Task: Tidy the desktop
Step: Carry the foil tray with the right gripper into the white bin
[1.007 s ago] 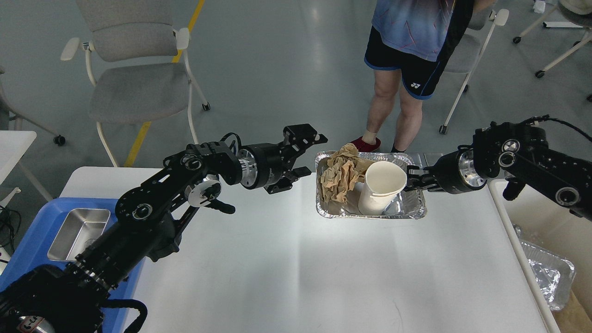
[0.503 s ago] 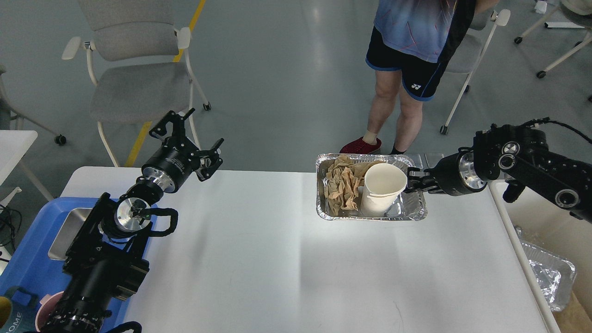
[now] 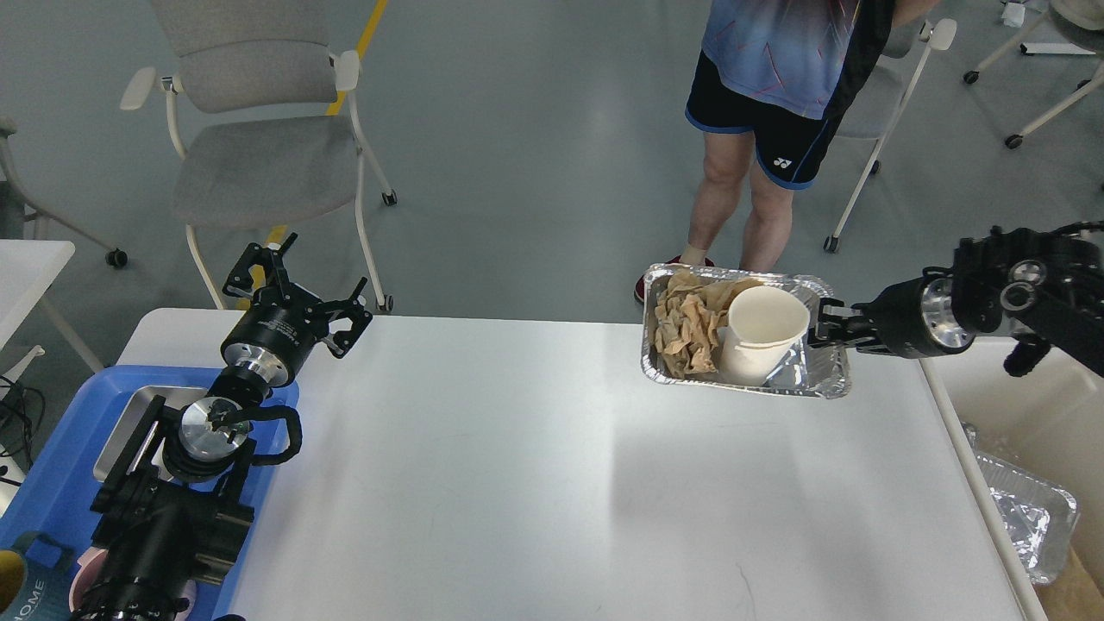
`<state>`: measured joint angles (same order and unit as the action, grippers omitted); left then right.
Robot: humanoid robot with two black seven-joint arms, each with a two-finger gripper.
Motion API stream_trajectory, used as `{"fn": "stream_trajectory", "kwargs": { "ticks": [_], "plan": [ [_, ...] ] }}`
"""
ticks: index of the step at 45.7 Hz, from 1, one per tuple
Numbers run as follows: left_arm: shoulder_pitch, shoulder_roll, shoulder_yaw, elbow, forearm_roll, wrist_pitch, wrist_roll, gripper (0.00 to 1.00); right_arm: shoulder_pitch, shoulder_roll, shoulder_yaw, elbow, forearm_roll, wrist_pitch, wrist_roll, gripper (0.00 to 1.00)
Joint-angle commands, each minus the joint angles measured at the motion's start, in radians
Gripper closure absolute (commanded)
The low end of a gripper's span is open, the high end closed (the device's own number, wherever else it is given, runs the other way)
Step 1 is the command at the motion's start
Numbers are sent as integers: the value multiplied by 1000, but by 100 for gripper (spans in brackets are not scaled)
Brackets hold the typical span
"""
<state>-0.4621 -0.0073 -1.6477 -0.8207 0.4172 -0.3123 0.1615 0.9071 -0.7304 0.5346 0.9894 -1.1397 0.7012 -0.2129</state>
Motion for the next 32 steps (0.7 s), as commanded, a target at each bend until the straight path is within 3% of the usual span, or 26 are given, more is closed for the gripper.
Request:
{"fn": "stream_trajectory", "kwargs": {
  "ticks": [1,7,12,22,32],
  "plan": [
    [8,-3,2,0,0,2,0,3,-97,-130,96,-2,47,3,3,100],
    [17,-3,8,0,0,2,0,3,-238,-248,201,-26,93,-5,4,100],
    [28,-5,9,0,0,2,0,3,-315,-262,260,-122,95,-49,4,100],
    [42,-6,13,0,0,4,0,3,-352,-190,269,-415,100,-164,1,100],
    [62,-2,11,0,0,6,0,3,-367,-98,269,-609,100,-215,1,100]
  ]
}}
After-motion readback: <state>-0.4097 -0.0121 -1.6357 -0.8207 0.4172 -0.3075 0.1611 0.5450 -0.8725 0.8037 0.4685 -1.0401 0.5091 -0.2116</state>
